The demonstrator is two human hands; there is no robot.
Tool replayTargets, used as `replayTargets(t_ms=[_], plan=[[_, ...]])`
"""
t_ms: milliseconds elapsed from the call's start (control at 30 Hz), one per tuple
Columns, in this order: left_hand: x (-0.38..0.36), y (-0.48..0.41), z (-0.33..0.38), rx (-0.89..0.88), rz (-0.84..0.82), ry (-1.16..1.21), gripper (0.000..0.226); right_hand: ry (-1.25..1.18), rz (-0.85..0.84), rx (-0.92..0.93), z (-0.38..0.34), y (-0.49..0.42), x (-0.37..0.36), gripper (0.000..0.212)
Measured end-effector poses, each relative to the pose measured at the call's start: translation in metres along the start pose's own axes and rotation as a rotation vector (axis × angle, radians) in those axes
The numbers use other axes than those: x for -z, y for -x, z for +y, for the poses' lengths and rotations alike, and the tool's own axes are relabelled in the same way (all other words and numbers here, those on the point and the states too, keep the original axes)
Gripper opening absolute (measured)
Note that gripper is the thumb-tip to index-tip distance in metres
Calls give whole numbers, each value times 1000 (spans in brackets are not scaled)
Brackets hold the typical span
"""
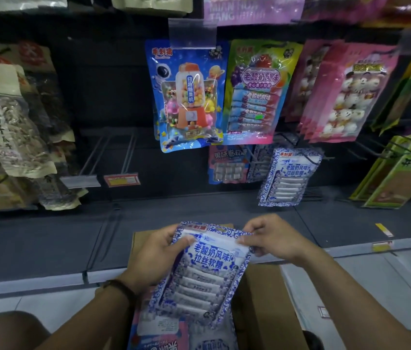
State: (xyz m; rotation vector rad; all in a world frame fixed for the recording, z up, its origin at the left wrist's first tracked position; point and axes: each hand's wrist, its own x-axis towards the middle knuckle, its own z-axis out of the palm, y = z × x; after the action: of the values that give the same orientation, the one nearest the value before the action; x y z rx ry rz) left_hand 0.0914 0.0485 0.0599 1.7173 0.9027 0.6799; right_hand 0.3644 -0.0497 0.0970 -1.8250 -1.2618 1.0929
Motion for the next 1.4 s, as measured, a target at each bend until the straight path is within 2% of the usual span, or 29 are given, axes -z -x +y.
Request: replayTargets(t_ms=[100,267,433,567,667,800,833,933,1000,1133,1267,1400], plan=[[-8,0,8,40,-8,94,18,-142,48,6,4,10,9,10],[-12,-17,29,55,-122,116,30,-109,242,178,1,16,24,7],[-33,-56,65,20,-198,-10,70,-71,370,207,-2,7,81,7],[-75,-82,91,84,-313,-75,59,21,428,138,12,-4,133,8],[-107,-108,96,116,-398,-87,56,-62,407,42,29,-11,166,16],[-149,-162,81,98,-340,-81,84,-282,485,-23,53,-26,199,13],[-160,-173,81,96,-319,-66,85,-338,511,-24,59,-30,208,12],[-190,-200,89,123,-259,-52,55,-486,606,-8,79,-46,226,10],[-209,-215,96,130,-260,-50,43,-514,685,12,96,-60,236,9],[-234,-241,105,113,-157,-41,43,-569,800,28,120,-86,252,8],[-250,-255,108,137,-87,-8,26,-629,836,45,122,-102,262,6],[-259,-261,111,155,-35,4,29,-606,938,43,122,-115,263,3]])
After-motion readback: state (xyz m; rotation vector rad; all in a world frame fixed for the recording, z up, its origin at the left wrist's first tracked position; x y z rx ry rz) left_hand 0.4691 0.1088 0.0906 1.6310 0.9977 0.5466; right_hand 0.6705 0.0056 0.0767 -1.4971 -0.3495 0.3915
